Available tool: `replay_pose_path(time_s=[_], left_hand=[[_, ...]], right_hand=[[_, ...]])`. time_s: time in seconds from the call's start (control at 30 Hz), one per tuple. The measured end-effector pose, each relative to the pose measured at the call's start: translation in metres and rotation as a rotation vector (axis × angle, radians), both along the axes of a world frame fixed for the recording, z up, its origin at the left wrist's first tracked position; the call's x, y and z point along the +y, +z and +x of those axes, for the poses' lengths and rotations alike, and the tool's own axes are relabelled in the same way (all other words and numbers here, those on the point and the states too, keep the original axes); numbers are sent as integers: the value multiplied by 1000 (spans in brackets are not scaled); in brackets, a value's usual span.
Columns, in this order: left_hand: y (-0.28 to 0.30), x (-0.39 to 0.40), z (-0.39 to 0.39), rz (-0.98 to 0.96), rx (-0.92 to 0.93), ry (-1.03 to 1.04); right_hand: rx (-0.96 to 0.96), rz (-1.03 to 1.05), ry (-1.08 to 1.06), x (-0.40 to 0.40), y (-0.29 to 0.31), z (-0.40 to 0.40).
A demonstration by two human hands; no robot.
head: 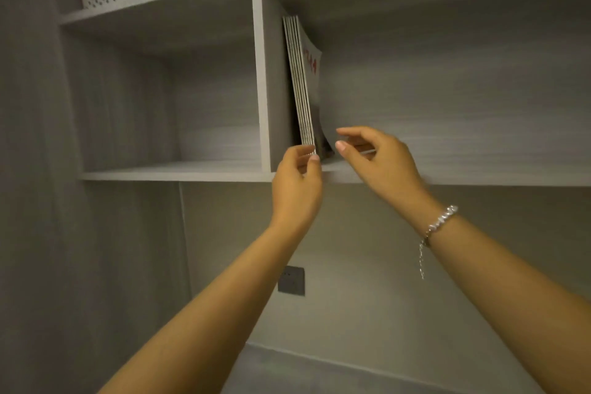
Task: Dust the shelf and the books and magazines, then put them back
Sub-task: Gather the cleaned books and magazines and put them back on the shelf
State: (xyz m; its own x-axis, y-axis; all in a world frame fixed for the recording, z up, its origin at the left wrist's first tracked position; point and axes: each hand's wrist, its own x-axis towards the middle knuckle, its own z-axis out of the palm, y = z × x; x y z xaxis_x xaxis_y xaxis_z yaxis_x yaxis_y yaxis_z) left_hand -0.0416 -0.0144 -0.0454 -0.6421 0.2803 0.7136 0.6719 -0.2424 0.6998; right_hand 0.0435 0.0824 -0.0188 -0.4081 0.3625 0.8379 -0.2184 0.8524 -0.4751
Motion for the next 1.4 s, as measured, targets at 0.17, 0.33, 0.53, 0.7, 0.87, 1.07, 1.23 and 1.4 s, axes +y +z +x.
replay_pose_path(time_s=[0.17, 0.33, 0.53, 0.7, 0.87, 1.07, 1.23, 1.4], left_hand=[[-47, -21, 19, -18, -76, -189], [-122, -30, 29, -171, -192, -268], [-233, -32, 38, -344, -290, -288], [-327, -31, 50, -543, -418, -294], [-408, -37, 57, -730, -536, -291], [-466, -55, 58, -971, -597, -263], [-509, -73, 56, -1125, -614, -288], [-519, -86, 58, -1136, -716, -254]], right_hand=[[-33, -67, -6, -30, -66, 37], [-158, -218, -85, -40, -150, 64], [-361, -365, -228, -43, -271, 91], [-592, -528, -334, -50, -366, 116], [-762, -697, -391, -61, -440, 131], [-1048, -857, -451, -72, -487, 146], [-1153, -1003, -434, -79, -519, 159], [-1083, -1100, -407, -80, -522, 153]])
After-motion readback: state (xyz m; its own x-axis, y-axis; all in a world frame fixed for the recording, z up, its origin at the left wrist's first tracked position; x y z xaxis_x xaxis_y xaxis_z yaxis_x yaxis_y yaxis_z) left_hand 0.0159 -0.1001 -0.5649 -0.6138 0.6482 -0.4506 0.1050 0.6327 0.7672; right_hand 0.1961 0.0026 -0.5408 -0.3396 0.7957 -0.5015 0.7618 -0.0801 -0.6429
